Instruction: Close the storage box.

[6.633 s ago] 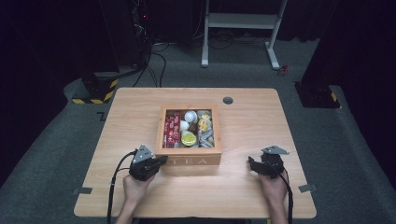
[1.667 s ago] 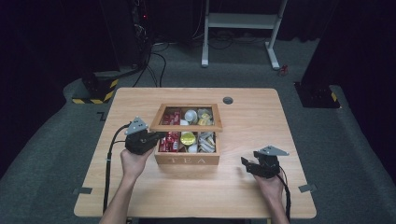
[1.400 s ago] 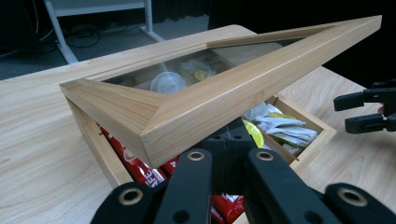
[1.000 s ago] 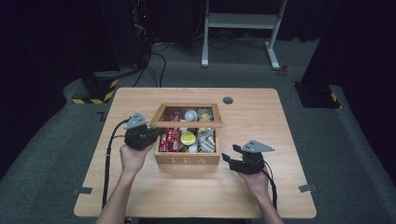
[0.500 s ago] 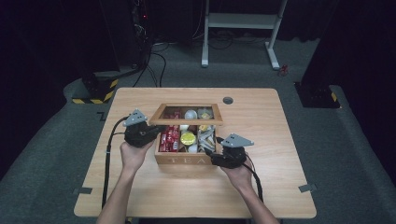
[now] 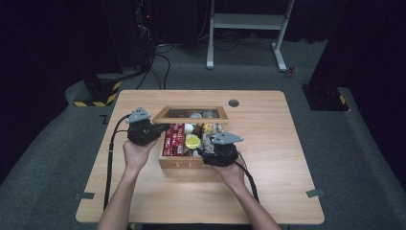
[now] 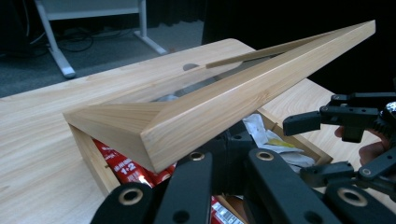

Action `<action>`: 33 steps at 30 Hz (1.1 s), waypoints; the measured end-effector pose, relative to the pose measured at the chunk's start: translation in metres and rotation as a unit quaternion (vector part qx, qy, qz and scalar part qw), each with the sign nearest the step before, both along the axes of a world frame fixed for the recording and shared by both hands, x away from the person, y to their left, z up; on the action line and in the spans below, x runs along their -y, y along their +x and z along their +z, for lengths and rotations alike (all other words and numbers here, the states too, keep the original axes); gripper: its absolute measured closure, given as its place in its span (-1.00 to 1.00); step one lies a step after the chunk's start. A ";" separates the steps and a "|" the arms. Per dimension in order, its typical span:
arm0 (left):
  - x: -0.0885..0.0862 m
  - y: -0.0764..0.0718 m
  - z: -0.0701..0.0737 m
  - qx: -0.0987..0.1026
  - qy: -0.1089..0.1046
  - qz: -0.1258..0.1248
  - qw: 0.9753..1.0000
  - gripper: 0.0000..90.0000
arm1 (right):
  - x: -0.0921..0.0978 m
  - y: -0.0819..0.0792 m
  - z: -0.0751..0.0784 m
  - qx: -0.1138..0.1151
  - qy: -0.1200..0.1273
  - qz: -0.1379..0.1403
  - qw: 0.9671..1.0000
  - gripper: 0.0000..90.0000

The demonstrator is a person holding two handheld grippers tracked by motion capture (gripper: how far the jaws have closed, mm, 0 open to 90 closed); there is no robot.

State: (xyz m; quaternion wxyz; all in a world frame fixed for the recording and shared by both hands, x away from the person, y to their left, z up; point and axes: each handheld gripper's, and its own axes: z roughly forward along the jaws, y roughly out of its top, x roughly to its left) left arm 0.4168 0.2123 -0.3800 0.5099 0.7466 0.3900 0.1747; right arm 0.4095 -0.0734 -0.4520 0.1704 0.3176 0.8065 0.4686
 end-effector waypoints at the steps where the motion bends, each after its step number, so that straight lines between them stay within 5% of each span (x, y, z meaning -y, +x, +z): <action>1: 0.000 0.001 0.001 0.001 0.002 0.001 1.000 1.00 | -0.002 0.001 0.000 -0.002 -0.001 -0.001 1.000 -0.29; 6: 0.003 0.004 0.006 0.002 0.016 0.004 1.000 1.00 | -0.010 0.006 -0.002 -0.012 -0.010 0.005 1.000 -0.30; 33: 0.004 0.022 0.016 -0.009 0.003 0.002 1.000 1.00 | -0.048 0.021 -0.015 -0.022 -0.055 0.001 0.998 -0.36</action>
